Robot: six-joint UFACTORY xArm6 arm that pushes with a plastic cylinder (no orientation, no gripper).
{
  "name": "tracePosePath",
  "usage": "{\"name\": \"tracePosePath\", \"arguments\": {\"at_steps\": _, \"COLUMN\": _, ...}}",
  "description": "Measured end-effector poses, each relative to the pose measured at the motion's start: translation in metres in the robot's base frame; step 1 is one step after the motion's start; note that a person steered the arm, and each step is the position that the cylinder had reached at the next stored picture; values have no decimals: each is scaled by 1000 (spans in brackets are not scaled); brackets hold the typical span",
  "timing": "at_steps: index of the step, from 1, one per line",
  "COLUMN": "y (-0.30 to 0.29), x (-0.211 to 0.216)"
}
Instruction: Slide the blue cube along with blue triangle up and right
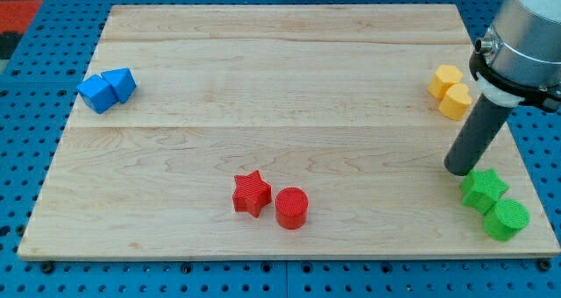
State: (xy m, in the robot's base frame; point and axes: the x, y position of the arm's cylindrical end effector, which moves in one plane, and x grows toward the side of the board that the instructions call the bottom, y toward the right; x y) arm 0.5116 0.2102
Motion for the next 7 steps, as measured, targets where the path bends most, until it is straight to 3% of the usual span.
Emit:
{"name": "tracePosePath", "arguments": {"at_steps": 5, "y": 0, "x": -34}}
{"name": "tracePosePath", "arguments": {"at_steps": 6, "y": -32, "x": -41}}
{"name": "tracePosePath", "arguments": {"at_steps": 7, "y": -126, "x": -43}}
